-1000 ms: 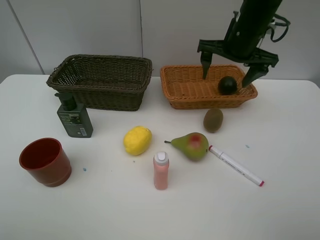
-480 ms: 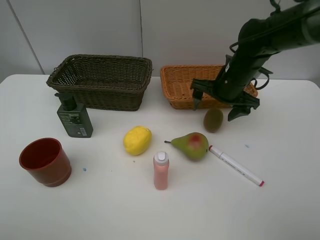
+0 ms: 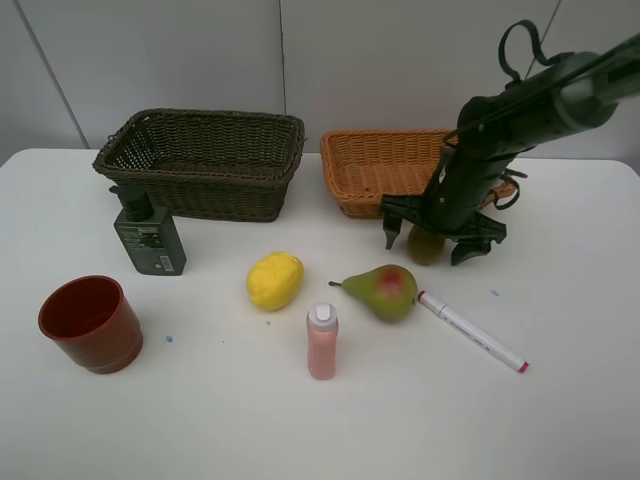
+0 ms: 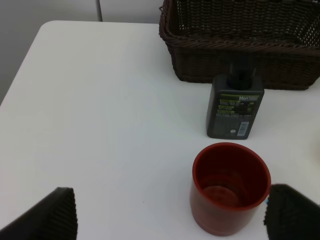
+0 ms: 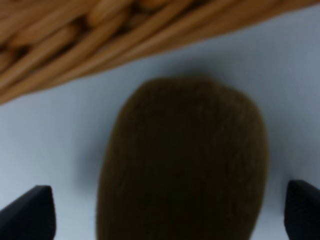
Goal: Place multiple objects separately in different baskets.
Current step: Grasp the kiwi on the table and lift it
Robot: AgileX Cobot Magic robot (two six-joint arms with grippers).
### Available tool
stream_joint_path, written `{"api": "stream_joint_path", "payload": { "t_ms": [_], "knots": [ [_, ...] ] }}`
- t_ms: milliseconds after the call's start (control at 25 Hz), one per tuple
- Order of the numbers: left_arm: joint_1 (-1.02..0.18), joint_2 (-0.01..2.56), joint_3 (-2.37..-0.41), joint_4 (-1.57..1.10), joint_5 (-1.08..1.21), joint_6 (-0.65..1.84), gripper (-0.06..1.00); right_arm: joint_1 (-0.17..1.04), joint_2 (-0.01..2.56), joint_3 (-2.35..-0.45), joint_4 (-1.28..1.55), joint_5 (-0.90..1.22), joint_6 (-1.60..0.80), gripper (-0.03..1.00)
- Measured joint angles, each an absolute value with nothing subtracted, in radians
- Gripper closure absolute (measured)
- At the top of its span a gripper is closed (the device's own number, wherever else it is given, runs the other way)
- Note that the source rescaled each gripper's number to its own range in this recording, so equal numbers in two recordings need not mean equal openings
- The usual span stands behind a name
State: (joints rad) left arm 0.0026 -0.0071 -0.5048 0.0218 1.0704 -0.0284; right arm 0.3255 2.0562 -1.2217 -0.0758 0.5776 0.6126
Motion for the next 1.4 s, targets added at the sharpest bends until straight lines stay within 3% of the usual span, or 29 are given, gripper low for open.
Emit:
{"api": "stream_joint_path", "payload": {
  "t_ms": [680,760,800,880,1400],
  "knots": [
    [0.003,-0.007,-0.505,0.022,1.07,-0.028,-0.03,0.306,2.064,-1.222,-0.092,0.511,0.607,-0.02],
    [0.003,-0.007,-0.505,0.022,1.07,-0.028,-0.03,0.306,2.064,-1.222,-0.092,0.517,0.607,0.07],
    [0.003,-0.007,-0.505,0.022,1.07,-0.028,-0.03,0.306,2.064,-1.222,-0.091,0.527,0.607,0.16],
    [0.003,-0.007,-0.505,0.022,1.07,-0.028,-0.03,0.306,2.064,-1.222,-0.089,0.551,0.607,0.45],
    [0.003,-0.007,-0.505,0.022,1.07,-0.028,-0.03,0.306,2.063,-1.222,-0.09,0.597,0.606,0.47]
  ]
}}
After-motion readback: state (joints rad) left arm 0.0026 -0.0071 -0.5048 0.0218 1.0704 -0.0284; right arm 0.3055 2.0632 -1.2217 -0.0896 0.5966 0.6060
